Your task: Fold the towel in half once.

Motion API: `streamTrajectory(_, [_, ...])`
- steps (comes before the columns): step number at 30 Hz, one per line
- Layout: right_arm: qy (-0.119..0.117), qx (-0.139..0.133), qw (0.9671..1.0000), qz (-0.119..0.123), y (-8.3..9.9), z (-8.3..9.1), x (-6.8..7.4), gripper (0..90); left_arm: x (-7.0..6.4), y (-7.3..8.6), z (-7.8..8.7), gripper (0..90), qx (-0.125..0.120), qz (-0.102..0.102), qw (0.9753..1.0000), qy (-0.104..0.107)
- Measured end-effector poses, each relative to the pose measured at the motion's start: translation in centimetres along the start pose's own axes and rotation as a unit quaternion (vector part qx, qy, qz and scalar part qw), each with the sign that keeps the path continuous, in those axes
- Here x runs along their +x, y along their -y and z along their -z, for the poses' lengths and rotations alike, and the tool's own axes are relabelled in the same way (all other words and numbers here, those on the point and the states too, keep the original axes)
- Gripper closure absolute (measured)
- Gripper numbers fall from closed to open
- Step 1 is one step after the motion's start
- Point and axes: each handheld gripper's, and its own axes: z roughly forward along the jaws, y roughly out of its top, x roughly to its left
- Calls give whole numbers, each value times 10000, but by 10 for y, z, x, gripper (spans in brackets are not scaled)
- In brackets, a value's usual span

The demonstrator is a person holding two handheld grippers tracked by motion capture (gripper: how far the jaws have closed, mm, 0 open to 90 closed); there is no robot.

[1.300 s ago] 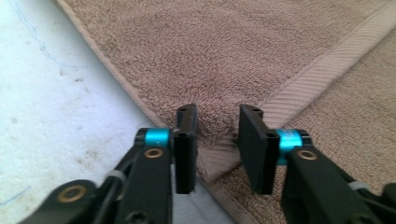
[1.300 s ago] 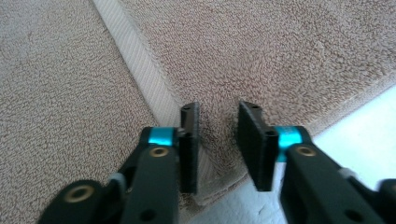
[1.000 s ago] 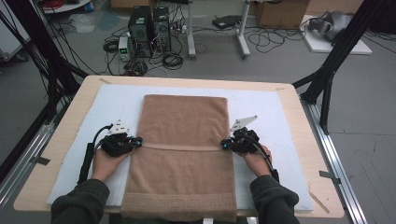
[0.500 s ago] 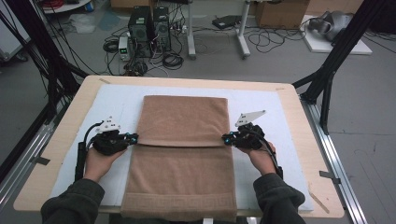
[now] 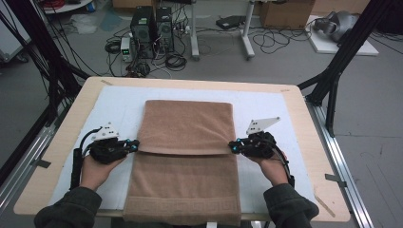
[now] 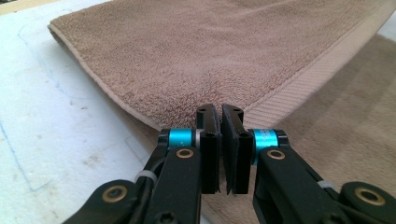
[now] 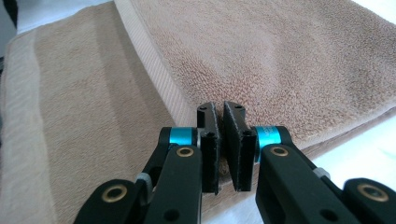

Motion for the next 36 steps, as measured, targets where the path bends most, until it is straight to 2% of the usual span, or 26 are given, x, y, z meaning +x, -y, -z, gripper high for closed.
streamTrajectory(4, [-49, -47, 10000, 46, 4, 4, 6, 849, -6, 2, 4, 855, -9, -84, 10000, 51])
streamTrajectory(9, [-111, -77, 9999, 45, 8, 9, 13, 849, -12, 7, 10, 855, -62, -42, 9999, 103])
streamTrajectory(19, [-188, -192, 9996, 103, 14, 18, 29, 848, -27, 16, 26, 855, -122, -173, 9996, 166])
streamTrajectory(28, [-268, -164, 9994, 148, 19, 20, 43, 848, -38, 30, 35, 855, -104, -155, 9996, 211])
streamTrajectory(36, [-350, -169, 9991, 161, 25, 24, 55, 848, -49, 37, 44, 855, -109, -239, 9994, 203])
